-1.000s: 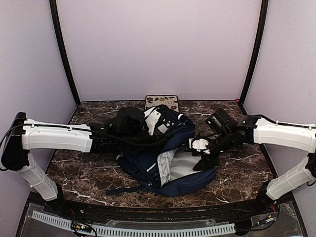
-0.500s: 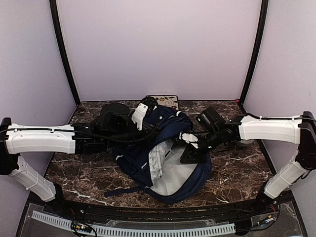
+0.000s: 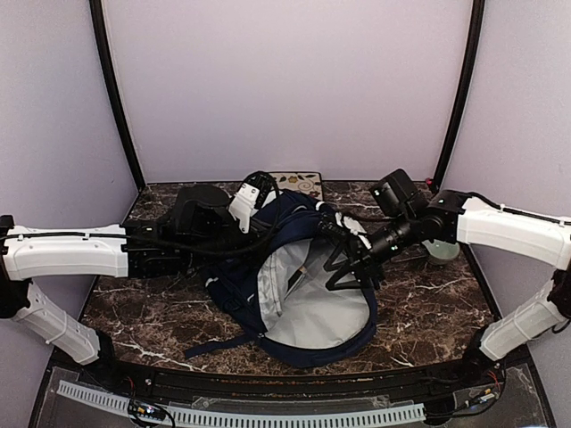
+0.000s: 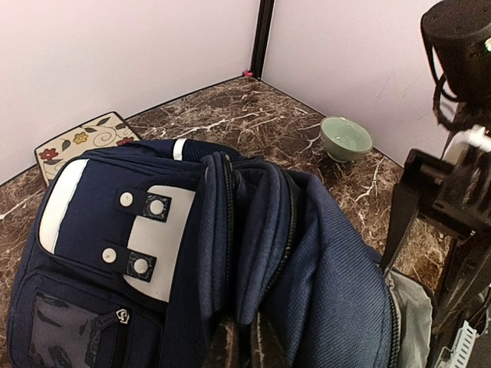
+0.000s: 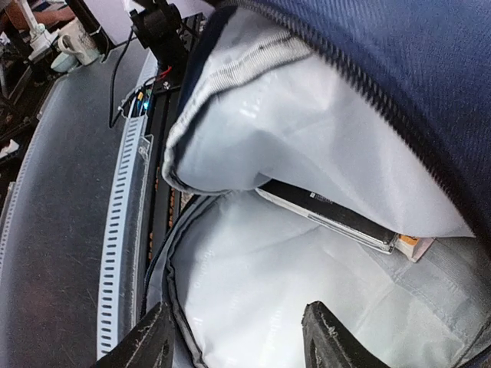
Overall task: Pack the student bag
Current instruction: Place the largest pocket of the bag in the student bag.
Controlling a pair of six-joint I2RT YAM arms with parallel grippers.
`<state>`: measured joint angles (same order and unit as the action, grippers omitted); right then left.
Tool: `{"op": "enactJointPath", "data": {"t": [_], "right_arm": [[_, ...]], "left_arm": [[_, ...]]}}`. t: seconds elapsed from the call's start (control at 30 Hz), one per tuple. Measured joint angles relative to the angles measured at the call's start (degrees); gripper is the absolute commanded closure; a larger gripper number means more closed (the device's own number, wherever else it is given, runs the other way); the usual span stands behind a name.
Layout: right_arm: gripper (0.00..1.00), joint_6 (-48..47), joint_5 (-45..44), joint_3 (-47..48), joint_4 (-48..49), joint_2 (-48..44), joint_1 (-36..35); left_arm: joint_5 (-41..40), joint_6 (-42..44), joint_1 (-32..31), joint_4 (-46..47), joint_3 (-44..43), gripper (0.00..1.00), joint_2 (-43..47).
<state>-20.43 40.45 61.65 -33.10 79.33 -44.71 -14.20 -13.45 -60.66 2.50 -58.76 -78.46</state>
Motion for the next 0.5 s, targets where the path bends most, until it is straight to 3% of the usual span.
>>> {"op": "enactJointPath", "data": {"t": [0.27, 0.47, 0.5], "right_arm": [[0.44, 2.58, -2.21, 1.86, 1.60, 2.43, 0.85], [0.44, -0.85, -1.49, 1.90, -3.02, 0.13, 6.86], [0.43, -2.36, -1.03, 2.08, -4.98, -0.52, 8.76]], "left_arm": [[0.37, 1.07, 0.04, 0.00, -0.02, 0.97, -0.33], [5.27, 1.05, 0.13, 0.48, -0.85, 0.39, -2.86], [6.16, 0.79, 0.15, 0.11, -1.36, 0.34, -3.52]]}}
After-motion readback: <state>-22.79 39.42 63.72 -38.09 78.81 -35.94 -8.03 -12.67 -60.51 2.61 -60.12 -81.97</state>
